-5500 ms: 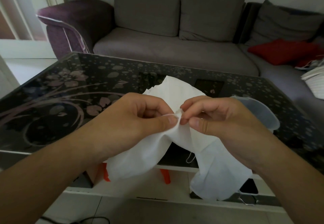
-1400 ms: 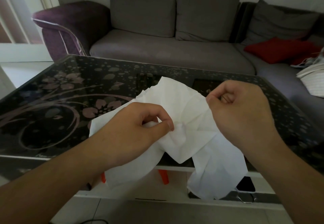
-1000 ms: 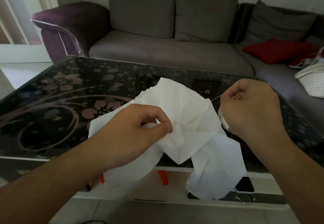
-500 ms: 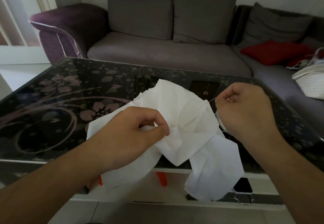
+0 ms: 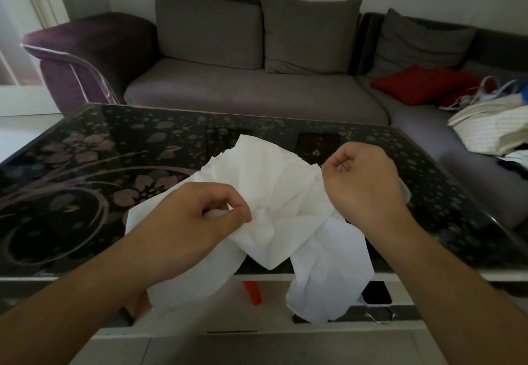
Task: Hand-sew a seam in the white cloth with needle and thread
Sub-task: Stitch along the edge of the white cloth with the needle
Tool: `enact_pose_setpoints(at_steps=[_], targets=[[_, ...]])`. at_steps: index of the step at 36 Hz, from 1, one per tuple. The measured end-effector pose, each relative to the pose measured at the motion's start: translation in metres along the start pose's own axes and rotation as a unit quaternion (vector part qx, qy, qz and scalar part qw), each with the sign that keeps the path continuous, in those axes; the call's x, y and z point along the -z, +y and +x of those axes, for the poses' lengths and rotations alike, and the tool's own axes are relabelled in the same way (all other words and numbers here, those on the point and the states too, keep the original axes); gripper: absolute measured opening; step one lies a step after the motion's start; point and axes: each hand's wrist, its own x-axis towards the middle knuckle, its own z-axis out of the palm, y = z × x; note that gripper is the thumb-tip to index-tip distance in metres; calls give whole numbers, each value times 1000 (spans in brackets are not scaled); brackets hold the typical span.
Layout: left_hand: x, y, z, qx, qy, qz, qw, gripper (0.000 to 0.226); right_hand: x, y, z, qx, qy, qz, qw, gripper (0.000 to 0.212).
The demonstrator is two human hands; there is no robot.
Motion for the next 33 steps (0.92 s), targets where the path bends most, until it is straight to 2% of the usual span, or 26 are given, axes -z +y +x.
enact_pose_setpoints(at_steps=[6,10,13,16,18,21,24,28,30,33], targets=[[3,3,5,-9,2,4,1000,18,3,-2,6,-14,-1,35,999,9],[5,11,7,-16,2,-3,1000,15,12,-6,9,-73,7,148,986,9],[8,13,3,-6,-12,-27,1000,16,18,-6,7,-111,10,205,972,17],[13,10,-4,17,-31,-54,998,23,17,-4,-1,-98,9,223,970,32],[17,9,-8,15,-39,-65,997,28,19,-4,-7,-53,-39,272,960,38],[20,10,-11,3,-38,-66,997,30,27,-12,-18,3,-157,352,922,37],[21,13,-11,-2,-37,-71,997,27,27,-24,-30,29,-239,362,900,30],[23,13,-11,-10,-35,-71,997,29,15,-34,-44,81,-299,291,905,19],[23,12,-12,-12,-37,-70,997,30,9,-35,-48,125,-317,256,905,22],[24,14,-11,-9,-46,-65,997,31,3,-34,-47,131,-313,245,908,25]])
